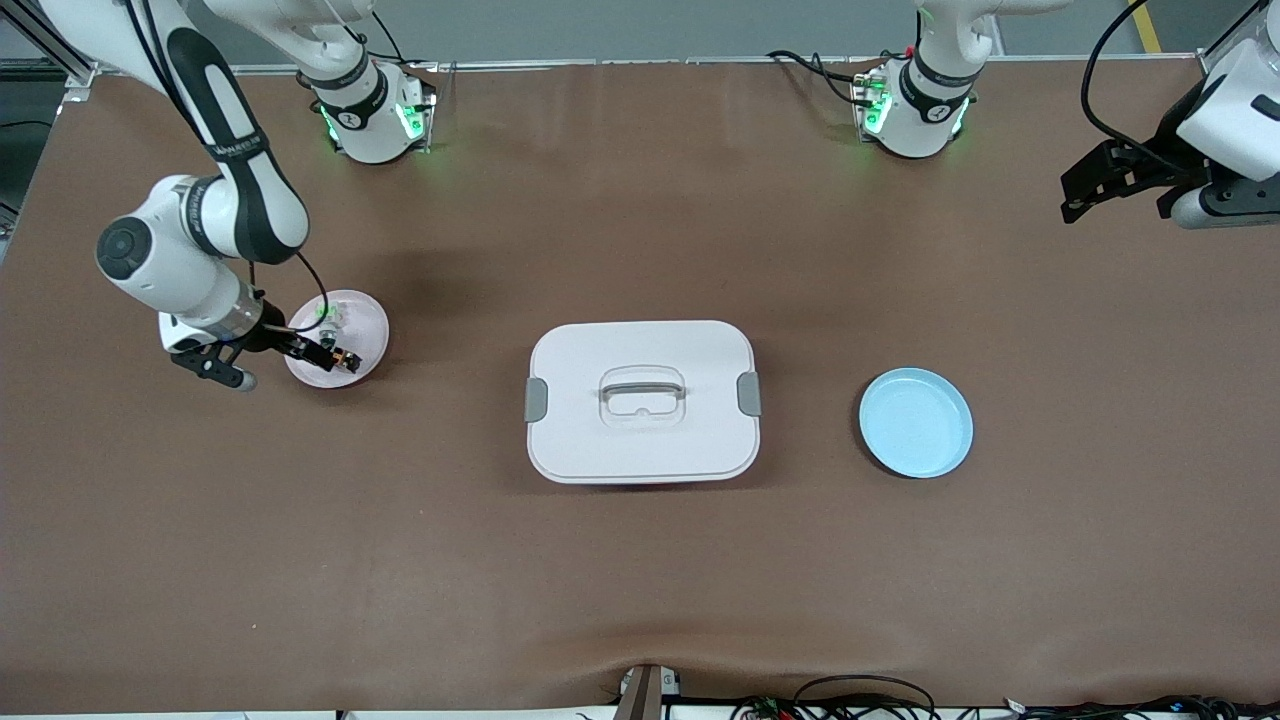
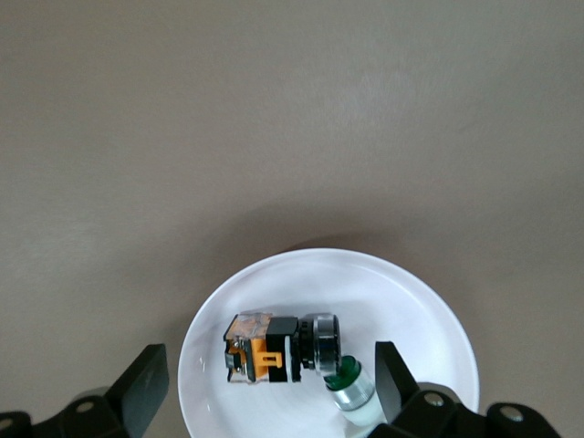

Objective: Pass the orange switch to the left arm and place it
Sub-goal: 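Reach the right gripper down to the orange switch on the white plate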

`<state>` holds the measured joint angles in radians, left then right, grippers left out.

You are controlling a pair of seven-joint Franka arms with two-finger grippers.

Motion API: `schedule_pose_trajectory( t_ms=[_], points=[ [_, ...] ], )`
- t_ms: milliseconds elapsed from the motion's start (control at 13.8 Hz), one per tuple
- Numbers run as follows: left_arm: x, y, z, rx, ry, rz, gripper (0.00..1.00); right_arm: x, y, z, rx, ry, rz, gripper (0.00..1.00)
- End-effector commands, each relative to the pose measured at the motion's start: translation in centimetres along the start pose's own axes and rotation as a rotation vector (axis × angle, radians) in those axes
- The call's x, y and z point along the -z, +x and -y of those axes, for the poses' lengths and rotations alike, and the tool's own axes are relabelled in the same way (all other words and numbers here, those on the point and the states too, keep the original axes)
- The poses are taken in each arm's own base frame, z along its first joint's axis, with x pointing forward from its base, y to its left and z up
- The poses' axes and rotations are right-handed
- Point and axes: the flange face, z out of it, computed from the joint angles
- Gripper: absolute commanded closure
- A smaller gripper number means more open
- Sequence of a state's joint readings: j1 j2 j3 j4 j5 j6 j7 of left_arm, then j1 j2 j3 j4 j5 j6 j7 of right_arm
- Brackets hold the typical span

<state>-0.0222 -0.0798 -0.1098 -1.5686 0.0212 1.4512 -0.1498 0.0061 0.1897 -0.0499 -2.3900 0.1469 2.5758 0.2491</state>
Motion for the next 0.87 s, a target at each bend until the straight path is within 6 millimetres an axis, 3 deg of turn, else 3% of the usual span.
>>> schedule_pose_trajectory(
  t_ms=[0,795],
  points=[
    [0.6,-0.3,0.3,0.012,0.006,0.005,0.0,-1.0,-0.2,0.4,-0.039,-0.01,-0.008,0.0],
    [1.4,-0.5,-0.5,0.002,0.0,-0.015,0.0,-5.5,-2.5,0.7,0.0,-0.028,-0.018,0.0]
  ],
)
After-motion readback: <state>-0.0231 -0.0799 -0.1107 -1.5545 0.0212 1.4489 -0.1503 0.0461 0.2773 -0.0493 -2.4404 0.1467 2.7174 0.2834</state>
